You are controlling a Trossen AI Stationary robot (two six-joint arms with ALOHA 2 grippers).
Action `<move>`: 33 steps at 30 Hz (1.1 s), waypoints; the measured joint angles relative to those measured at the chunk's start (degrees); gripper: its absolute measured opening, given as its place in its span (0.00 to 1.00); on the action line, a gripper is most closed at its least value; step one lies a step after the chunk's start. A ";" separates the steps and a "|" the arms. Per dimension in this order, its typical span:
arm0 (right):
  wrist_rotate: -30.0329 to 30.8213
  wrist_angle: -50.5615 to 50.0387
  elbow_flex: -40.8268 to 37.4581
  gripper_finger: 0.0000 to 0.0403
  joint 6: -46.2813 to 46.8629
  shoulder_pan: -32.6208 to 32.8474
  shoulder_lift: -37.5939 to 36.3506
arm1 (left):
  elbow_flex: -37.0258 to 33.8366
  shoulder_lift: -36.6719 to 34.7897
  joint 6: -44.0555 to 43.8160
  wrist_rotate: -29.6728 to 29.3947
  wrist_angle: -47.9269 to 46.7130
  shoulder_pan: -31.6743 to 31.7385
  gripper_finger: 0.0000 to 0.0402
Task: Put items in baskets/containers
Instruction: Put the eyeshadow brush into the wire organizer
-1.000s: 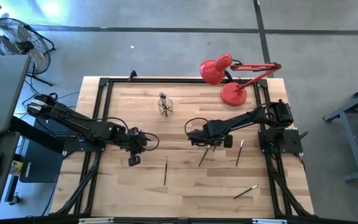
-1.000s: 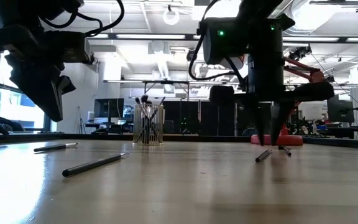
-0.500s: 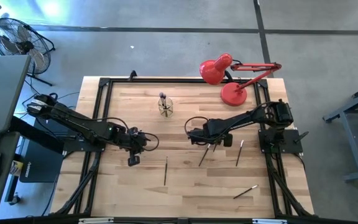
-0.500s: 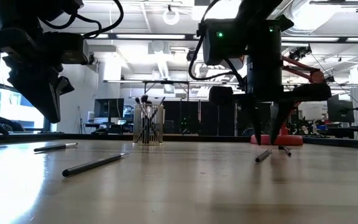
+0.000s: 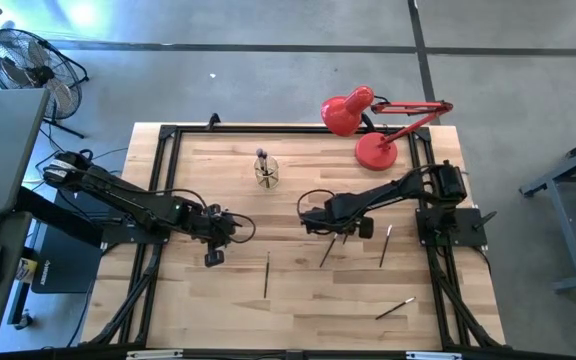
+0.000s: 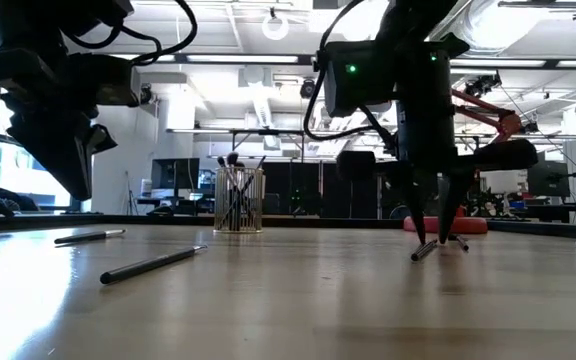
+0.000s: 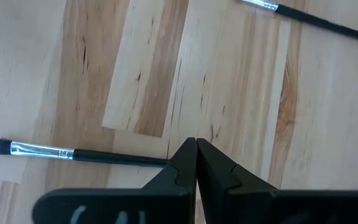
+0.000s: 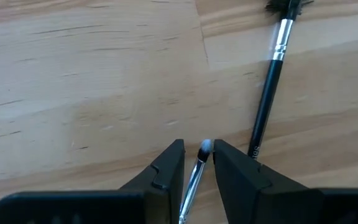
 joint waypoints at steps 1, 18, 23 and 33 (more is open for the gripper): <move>0.04 0.24 0.05 0.21 -0.14 0.05 0.38 | 0.00 0.00 0.00 0.03 0.02 0.00 0.00; 8.59 6.71 -0.13 0.03 -17.31 1.46 0.71 | 0.00 0.00 -0.55 0.24 0.93 0.00 0.00; 9.28 16.13 -0.16 0.01 -30.01 1.46 0.74 | 0.00 0.00 -0.79 -1.03 4.46 -0.01 0.00; 8.11 24.14 -0.16 0.00 -47.65 2.77 0.76 | 0.00 1.55 -4.40 -6.58 19.83 -0.02 0.02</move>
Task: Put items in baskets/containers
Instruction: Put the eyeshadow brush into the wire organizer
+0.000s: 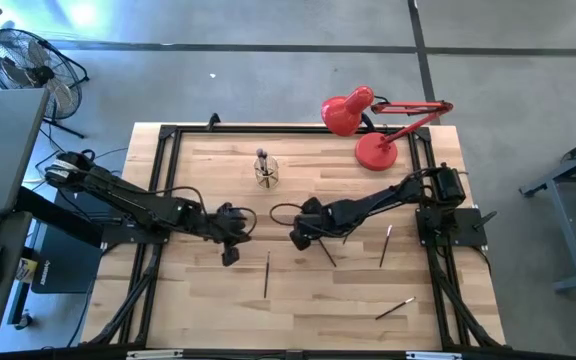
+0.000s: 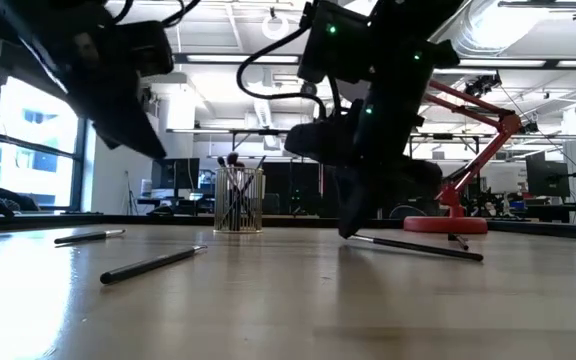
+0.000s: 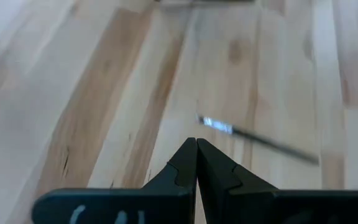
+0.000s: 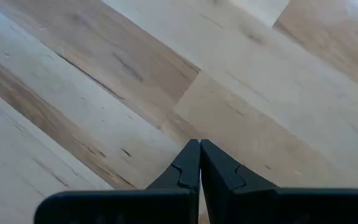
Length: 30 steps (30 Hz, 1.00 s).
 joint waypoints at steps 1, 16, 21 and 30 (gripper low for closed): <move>0.89 0.07 0.00 0.00 -0.47 0.35 0.00 | 0.00 0.43 -1.73 -0.83 0.84 0.00 0.03; 14.66 1.99 0.02 0.00 -2.24 5.40 -5.95 | 0.00 10.98 -7.82 -2.25 17.07 0.00 0.35; 19.83 3.24 0.04 0.00 -5.88 7.00 -11.84 | 0.00 13.39 -7.80 -2.27 25.79 0.00 0.38; 26.13 13.72 0.09 0.00 -16.11 10.23 -18.05 | 0.07 13.46 -3.28 -4.46 44.23 1.07 0.38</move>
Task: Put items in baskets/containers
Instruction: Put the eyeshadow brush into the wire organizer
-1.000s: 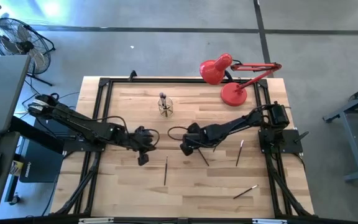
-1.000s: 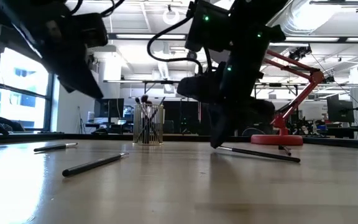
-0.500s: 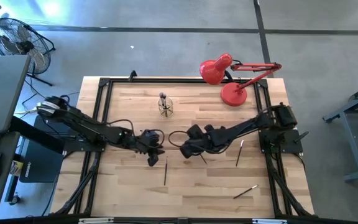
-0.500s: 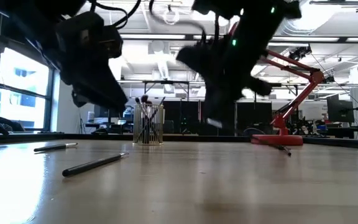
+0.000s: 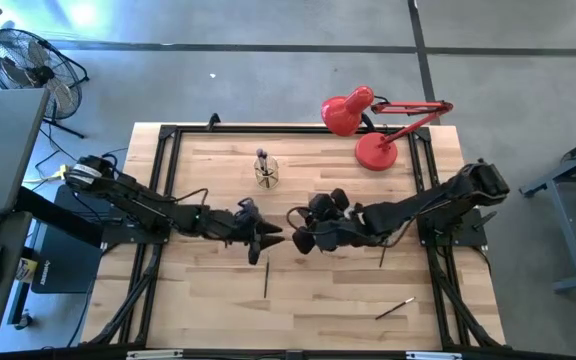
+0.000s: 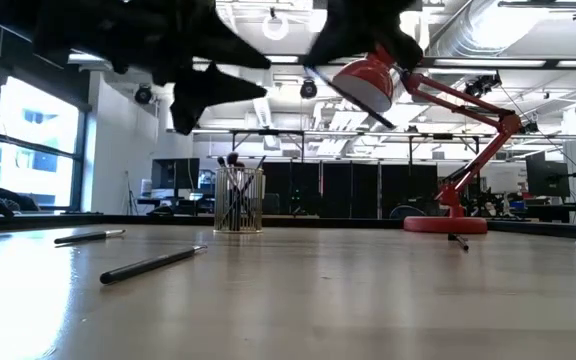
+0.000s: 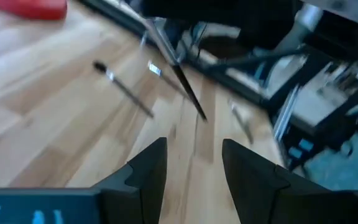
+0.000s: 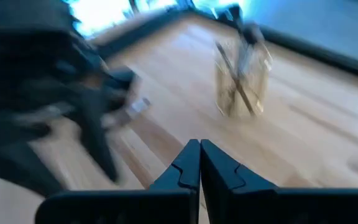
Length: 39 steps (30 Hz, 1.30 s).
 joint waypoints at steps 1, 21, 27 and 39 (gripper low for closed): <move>0.77 2.29 0.00 0.00 -1.74 0.51 -0.45 | 0.00 0.00 -0.27 0.18 1.58 0.45 0.38; 4.98 28.66 0.00 0.00 -19.75 3.13 -1.44 | 4.17 0.02 -1.06 5.01 13.97 3.94 0.38; 6.69 28.99 0.00 0.00 -20.34 3.13 -1.44 | 4.83 0.02 0.95 4.95 13.98 3.84 0.38; 9.34 32.75 0.00 0.00 -20.39 3.11 -1.44 | 4.83 0.02 0.88 3.43 15.15 3.83 0.38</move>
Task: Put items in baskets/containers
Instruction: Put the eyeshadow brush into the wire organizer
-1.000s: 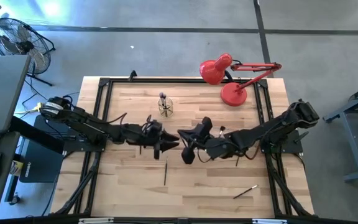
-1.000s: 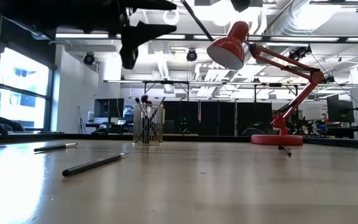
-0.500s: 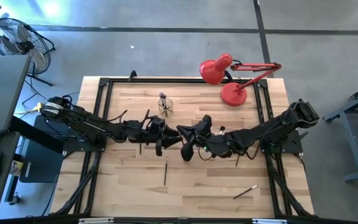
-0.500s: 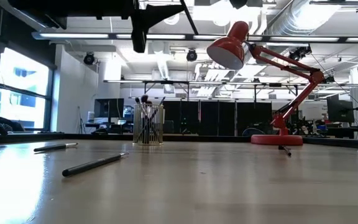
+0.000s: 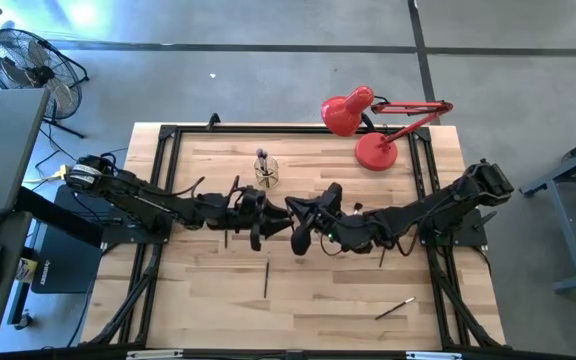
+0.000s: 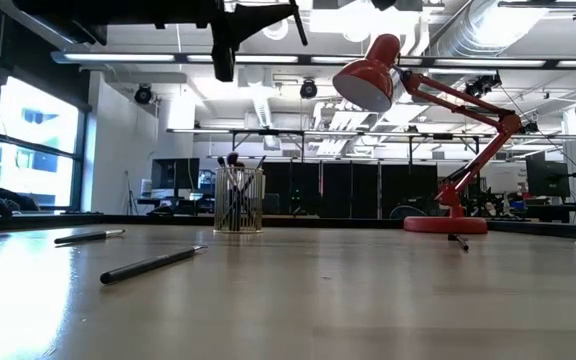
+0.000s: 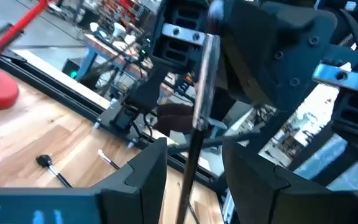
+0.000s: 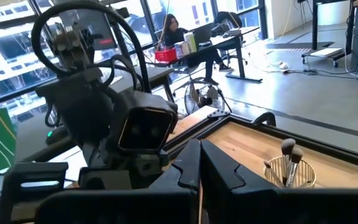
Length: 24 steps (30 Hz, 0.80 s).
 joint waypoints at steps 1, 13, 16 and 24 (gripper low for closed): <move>-0.01 0.37 0.00 0.00 0.00 0.00 0.00 | 0.00 0.00 0.00 -0.41 0.61 0.00 0.38; 0.00 0.54 0.00 0.00 0.00 0.00 0.00 | 0.02 -0.04 1.38 -2.16 1.48 0.04 0.38; -0.15 0.52 0.00 0.00 0.00 0.00 0.00 | 0.02 -0.04 1.59 -2.29 1.48 0.04 0.38; -0.24 0.52 0.00 0.00 -0.44 0.00 0.00 | 0.02 -0.04 4.26 -2.10 1.45 0.02 0.22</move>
